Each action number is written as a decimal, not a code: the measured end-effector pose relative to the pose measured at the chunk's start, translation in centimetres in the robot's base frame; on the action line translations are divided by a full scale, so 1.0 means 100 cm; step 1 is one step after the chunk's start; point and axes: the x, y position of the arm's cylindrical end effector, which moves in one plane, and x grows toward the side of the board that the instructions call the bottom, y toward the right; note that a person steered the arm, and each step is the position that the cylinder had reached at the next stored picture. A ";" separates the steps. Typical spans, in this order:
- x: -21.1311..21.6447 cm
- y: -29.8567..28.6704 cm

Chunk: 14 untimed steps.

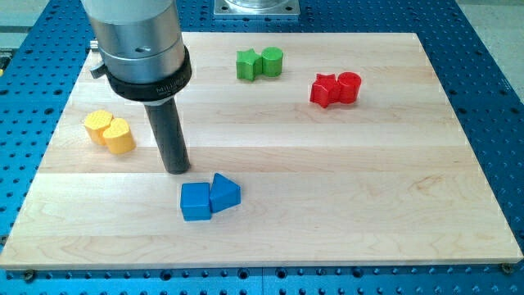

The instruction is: Move the green star to the top left corner of the board

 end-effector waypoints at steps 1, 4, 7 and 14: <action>0.000 -0.002; -0.071 -0.003; -0.076 0.058; -0.195 0.071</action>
